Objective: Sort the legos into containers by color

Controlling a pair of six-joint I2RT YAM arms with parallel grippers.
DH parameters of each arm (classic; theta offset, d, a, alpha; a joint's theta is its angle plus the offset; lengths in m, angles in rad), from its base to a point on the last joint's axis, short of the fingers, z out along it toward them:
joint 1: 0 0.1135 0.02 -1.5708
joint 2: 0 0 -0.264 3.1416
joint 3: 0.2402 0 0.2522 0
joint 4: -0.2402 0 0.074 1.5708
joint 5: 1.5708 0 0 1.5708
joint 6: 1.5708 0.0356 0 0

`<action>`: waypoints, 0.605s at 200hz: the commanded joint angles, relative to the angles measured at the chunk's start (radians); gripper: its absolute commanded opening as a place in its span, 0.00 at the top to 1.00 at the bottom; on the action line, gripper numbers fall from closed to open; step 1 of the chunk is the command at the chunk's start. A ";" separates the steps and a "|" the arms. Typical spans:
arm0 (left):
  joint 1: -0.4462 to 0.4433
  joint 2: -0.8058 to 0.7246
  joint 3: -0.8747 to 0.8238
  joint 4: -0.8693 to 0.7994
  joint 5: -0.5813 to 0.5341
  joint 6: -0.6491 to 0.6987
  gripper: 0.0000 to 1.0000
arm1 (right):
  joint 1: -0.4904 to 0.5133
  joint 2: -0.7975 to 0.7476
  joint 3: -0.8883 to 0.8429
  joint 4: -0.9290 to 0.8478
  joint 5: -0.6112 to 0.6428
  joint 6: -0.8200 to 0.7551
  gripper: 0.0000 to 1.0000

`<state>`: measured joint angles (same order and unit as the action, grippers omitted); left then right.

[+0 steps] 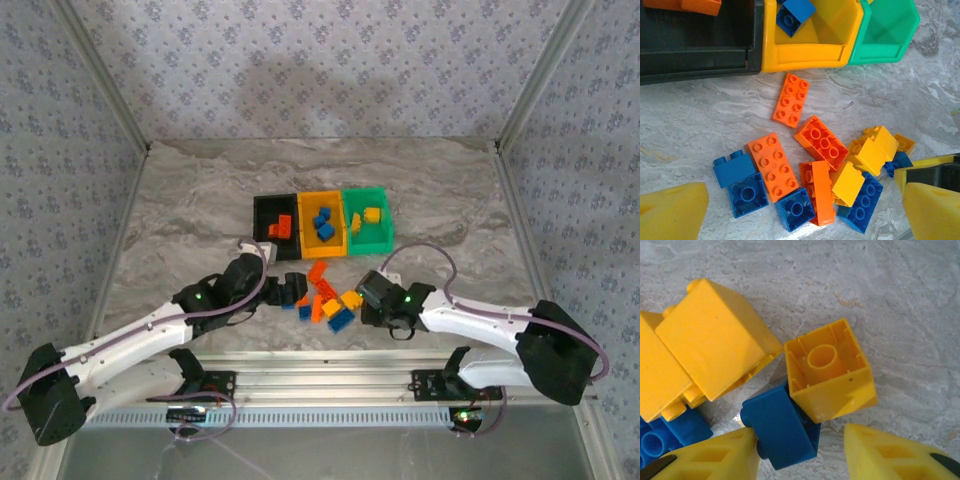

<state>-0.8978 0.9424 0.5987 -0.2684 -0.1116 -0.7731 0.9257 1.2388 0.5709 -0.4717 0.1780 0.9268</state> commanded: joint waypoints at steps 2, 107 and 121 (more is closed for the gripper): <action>-0.003 -0.019 -0.009 -0.023 -0.032 -0.012 0.00 | -0.002 0.030 0.037 0.005 0.038 -0.007 0.54; -0.001 -0.048 -0.019 -0.053 -0.053 -0.013 0.00 | 0.007 0.041 0.081 -0.009 0.038 -0.052 0.71; -0.001 -0.062 -0.020 -0.060 -0.060 -0.011 0.00 | 0.010 0.015 0.087 -0.026 0.014 -0.054 0.74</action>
<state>-0.8978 0.9173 0.5823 -0.2974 -0.1471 -0.7799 0.9257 1.3006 0.6273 -0.4419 0.1970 0.8848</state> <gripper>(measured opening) 0.996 0.285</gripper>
